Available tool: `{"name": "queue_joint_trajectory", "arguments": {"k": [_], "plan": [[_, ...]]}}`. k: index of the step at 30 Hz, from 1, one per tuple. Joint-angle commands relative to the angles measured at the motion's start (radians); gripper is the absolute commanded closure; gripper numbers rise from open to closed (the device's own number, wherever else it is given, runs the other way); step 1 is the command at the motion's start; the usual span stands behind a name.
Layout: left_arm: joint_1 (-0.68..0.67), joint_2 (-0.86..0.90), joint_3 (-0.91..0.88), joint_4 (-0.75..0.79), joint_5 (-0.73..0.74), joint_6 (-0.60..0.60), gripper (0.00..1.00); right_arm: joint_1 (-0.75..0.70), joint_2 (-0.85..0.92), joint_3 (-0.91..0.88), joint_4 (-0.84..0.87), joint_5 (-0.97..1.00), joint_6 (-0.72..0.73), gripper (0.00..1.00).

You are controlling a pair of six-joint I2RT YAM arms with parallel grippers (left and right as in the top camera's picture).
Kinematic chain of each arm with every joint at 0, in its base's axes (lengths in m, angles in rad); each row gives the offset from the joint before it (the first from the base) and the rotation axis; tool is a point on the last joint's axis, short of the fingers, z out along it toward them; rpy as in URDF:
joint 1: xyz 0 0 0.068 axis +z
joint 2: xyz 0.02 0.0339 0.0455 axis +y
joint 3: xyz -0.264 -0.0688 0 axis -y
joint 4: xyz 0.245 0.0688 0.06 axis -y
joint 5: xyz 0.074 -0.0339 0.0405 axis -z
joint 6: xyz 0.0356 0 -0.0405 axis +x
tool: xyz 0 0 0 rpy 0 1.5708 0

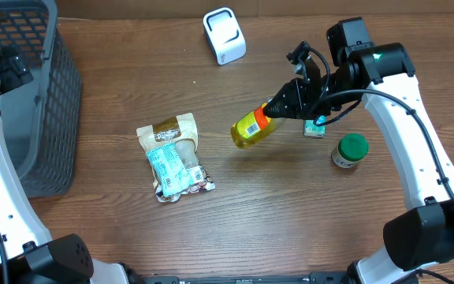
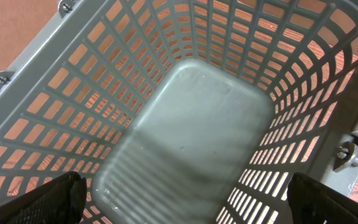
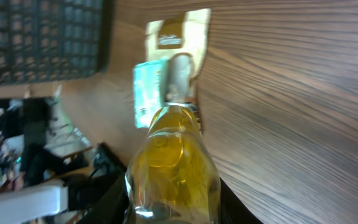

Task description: Scan the item barcode

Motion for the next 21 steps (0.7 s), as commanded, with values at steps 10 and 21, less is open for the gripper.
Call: {"name": "queue_joint_trajectory", "arguments": {"k": [10, 21], "plan": [[-0.003, 0.000, 0.014, 0.000, 0.008, 0.019, 0.01, 0.130, 0.013, -0.008, 0.049, 0.351, 0.195, 0.73], [-0.003, 0.000, 0.014, 0.000, 0.008, 0.019, 0.01, 0.269, 0.035, -0.008, 0.093, 0.628, 0.313, 0.73]]}}
